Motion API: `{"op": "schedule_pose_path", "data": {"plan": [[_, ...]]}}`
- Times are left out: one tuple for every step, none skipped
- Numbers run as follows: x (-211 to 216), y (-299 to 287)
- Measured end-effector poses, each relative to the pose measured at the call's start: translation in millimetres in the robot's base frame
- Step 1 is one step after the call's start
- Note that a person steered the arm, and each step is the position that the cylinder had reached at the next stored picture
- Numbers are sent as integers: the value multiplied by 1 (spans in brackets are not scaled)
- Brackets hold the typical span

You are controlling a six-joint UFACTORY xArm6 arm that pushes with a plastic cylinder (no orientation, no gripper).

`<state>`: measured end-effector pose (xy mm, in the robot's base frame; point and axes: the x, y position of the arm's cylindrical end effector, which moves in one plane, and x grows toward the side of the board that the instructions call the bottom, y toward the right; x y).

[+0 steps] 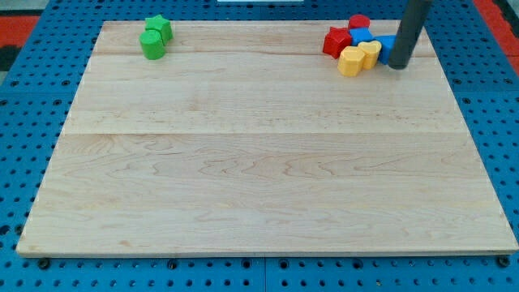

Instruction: Move yellow hexagon closer to green circle

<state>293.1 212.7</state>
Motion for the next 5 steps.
{"op": "schedule_pose_path", "data": {"plan": [[-17,-50],[3,-127],[26,-94],[38,-68],[48,-136]]}}
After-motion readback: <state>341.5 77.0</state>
